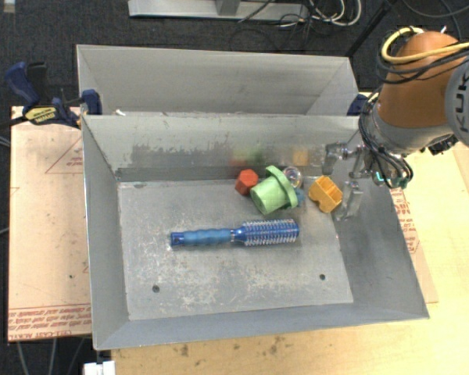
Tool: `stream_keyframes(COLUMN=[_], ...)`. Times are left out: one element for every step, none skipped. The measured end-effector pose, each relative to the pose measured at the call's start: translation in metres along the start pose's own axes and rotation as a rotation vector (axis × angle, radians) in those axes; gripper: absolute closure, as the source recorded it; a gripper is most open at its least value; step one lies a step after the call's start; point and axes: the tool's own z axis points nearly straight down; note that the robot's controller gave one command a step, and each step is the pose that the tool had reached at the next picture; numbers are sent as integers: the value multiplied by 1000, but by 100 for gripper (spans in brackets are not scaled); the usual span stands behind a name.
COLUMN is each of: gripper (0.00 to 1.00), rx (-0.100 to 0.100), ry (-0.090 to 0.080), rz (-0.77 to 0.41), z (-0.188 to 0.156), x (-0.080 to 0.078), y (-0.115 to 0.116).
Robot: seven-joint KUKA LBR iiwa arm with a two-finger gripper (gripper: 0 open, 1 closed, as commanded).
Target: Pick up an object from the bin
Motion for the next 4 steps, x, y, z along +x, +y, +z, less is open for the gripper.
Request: stream_keyframes(gripper=[100,100,100,0], rx=[1,0,6,3], ry=[-8,-2,-14,-9], rz=[-3,-416,-419,-421], z=[-5,69,6,10], x=[-2,8,21,22], y=[1,-5,-20,-19])
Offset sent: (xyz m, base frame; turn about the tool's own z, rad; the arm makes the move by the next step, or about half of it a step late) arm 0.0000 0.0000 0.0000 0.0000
